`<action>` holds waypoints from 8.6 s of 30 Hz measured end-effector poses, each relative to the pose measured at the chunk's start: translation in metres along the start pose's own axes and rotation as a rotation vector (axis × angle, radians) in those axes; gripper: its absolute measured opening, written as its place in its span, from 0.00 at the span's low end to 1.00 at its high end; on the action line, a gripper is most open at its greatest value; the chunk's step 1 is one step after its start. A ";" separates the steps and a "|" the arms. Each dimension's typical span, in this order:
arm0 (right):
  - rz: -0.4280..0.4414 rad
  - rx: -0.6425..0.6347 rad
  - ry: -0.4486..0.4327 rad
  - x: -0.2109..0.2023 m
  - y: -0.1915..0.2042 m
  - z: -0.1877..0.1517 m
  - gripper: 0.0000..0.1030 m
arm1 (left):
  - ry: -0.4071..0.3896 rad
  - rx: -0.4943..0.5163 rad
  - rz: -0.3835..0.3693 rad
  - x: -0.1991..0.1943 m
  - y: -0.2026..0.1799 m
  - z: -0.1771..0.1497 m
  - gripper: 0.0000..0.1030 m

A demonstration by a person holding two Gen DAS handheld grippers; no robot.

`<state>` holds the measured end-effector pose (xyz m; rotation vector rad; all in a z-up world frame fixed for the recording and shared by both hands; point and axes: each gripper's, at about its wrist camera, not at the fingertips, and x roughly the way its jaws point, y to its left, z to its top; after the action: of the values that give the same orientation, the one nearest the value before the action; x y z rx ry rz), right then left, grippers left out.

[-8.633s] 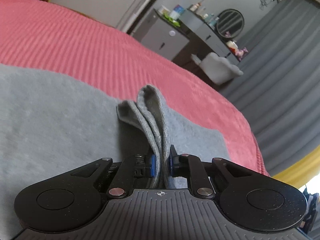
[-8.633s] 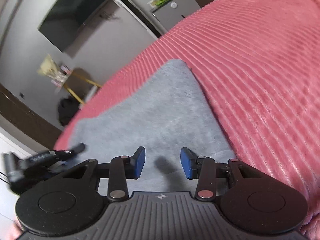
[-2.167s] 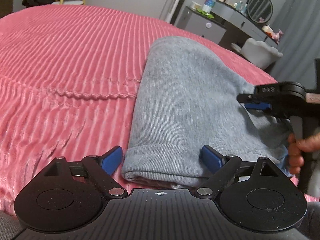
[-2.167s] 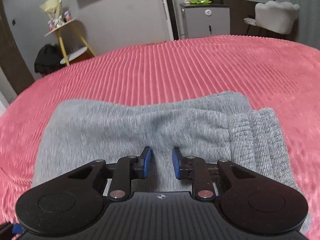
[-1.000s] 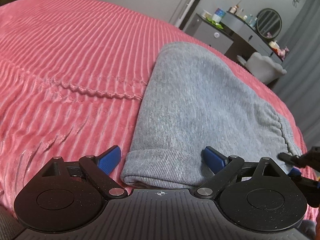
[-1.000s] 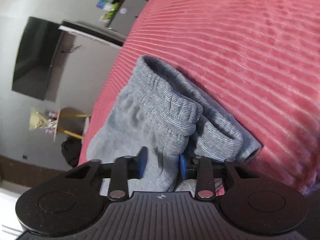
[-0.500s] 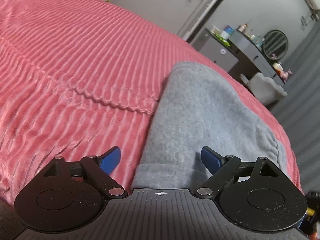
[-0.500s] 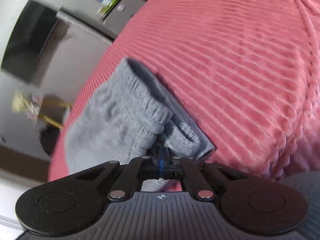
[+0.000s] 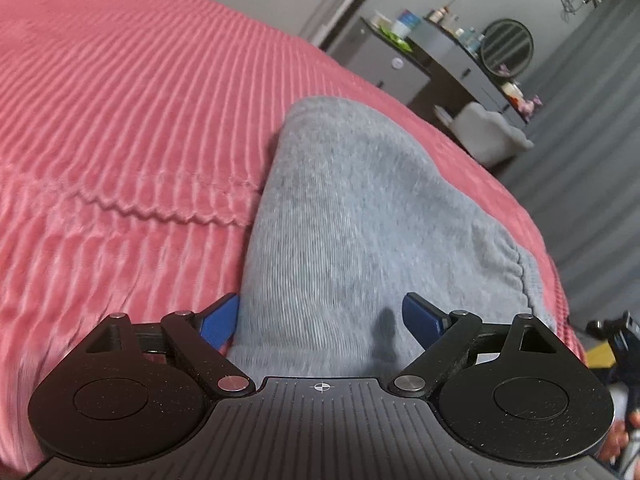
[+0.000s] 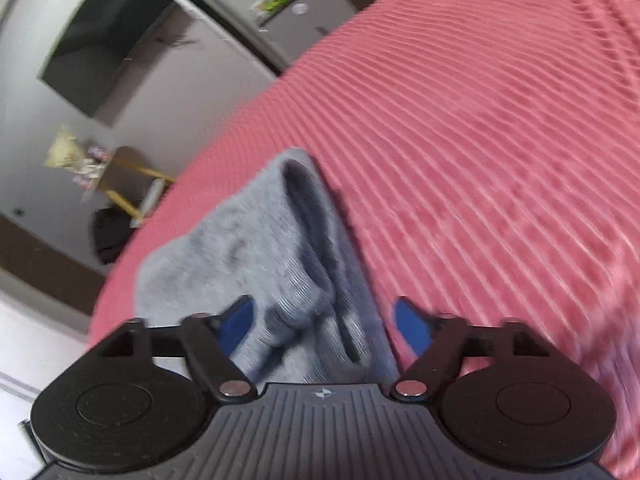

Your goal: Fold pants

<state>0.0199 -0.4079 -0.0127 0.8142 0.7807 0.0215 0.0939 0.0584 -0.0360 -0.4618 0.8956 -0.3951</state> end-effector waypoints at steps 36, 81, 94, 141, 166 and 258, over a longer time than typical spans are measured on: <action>0.165 -0.176 0.210 0.119 0.042 0.042 0.54 | 0.095 0.105 -0.225 0.061 -0.018 0.067 0.32; 0.018 0.113 -0.078 0.110 0.068 -0.007 0.08 | -0.219 -0.381 -0.239 0.008 0.019 0.001 0.73; -0.127 -0.152 -0.079 0.105 0.073 -0.028 0.07 | -0.212 -0.320 -0.216 0.006 0.015 -0.003 0.73; 0.199 0.267 -0.077 0.053 0.005 -0.033 0.67 | -0.201 -0.113 0.098 0.008 -0.008 -0.012 0.81; -0.087 -0.168 -0.161 0.078 0.054 -0.023 0.44 | -0.196 -0.073 0.144 0.018 -0.014 -0.011 0.86; -0.254 -0.776 -0.262 -0.065 0.175 -0.136 0.96 | -0.222 0.332 0.410 -0.098 -0.118 -0.081 0.99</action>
<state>-0.0662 -0.2170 0.0848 -0.0228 0.5528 -0.0088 -0.0429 -0.0077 0.0472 -0.0099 0.6699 -0.1081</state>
